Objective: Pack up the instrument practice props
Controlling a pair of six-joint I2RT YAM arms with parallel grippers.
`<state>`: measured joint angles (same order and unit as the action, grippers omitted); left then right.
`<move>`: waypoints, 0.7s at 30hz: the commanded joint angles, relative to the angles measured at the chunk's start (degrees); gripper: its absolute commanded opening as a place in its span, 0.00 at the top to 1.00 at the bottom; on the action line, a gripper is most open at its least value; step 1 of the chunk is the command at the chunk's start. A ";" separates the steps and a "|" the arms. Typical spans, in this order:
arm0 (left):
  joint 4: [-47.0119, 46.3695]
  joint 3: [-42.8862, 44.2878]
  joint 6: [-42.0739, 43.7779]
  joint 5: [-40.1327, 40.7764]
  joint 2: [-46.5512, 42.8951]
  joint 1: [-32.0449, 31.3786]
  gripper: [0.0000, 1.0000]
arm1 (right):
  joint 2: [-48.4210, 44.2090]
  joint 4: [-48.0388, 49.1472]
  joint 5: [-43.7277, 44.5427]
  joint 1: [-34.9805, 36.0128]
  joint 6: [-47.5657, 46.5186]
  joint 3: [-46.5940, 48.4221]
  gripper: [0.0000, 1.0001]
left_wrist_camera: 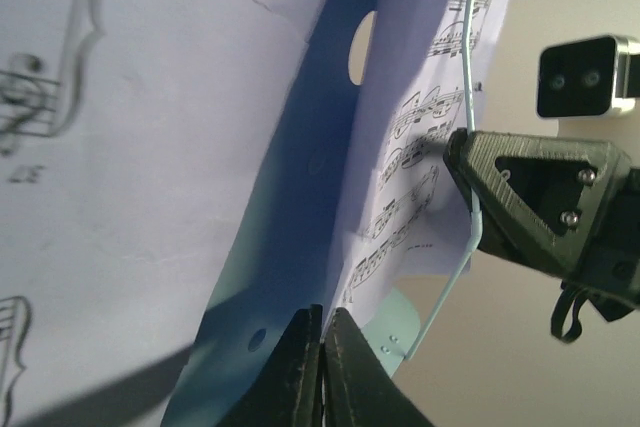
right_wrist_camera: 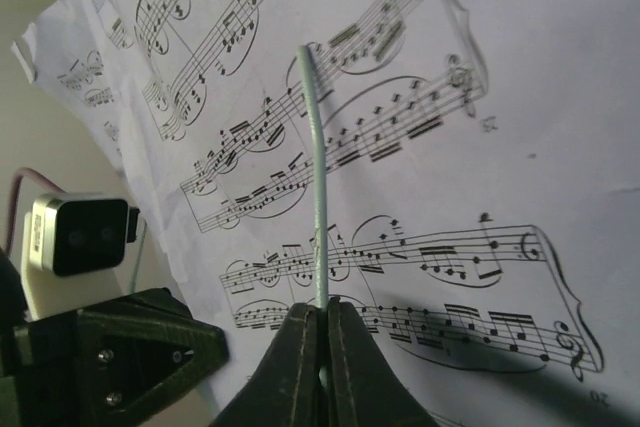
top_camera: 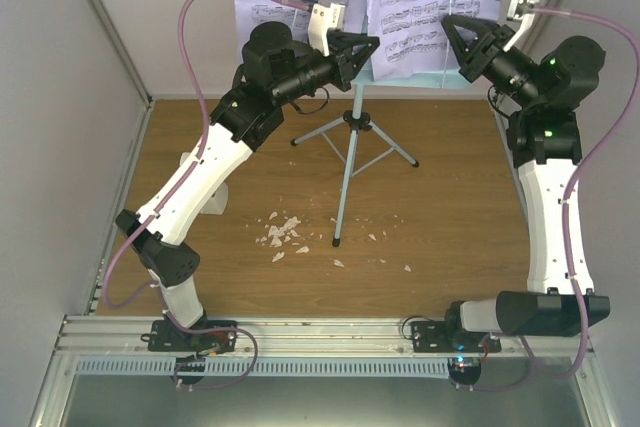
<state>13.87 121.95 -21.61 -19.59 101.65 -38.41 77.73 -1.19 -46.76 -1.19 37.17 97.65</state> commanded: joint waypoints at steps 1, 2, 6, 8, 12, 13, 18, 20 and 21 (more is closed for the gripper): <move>-3.44 1.75 -0.02 -0.64 0.39 0.36 1.00 | -1.28 5.29 -1.22 0.40 -1.31 -1.75 1.00; -3.47 1.65 -0.02 -0.67 0.26 0.36 1.00 | -1.53 5.85 -1.27 0.40 -1.45 -2.24 1.00; -3.63 1.24 -0.02 -0.70 -0.03 0.42 1.00 | -1.75 8.32 -2.21 0.40 -1.81 -3.58 1.00; -3.78 1.07 -0.05 -0.68 -0.34 0.44 1.00 | -1.99 10.12 -2.81 0.40 -1.87 -4.55 1.00; -3.77 0.88 -0.10 -1.38 -0.56 0.61 1.00 | -2.28 11.37 -2.46 0.40 -2.46 -5.68 1.00; -3.83 0.81 -0.06 -1.63 -0.65 0.62 1.00 | -2.24 11.38 -2.48 0.40 -2.52 -5.71 1.00; -4.77 -0.63 -0.60 -2.88 -2.07 1.27 1.00 | -2.89 15.19 -3.93 0.41 -2.63 -7.77 0.99; -5.04 -0.90 -1.16 -3.67 -2.35 1.69 1.00 | -3.53 17.24 -4.18 0.40 -3.21 -9.09 0.99; -5.10 -0.92 -1.42 -4.03 -2.39 1.84 1.00 | -3.79 17.95 -4.22 0.40 -3.68 -9.71 0.99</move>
<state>12.75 121.56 -21.76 -21.52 101.51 -37.50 75.88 11.77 -48.45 -1.19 35.18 90.19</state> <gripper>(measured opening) 0.009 0.033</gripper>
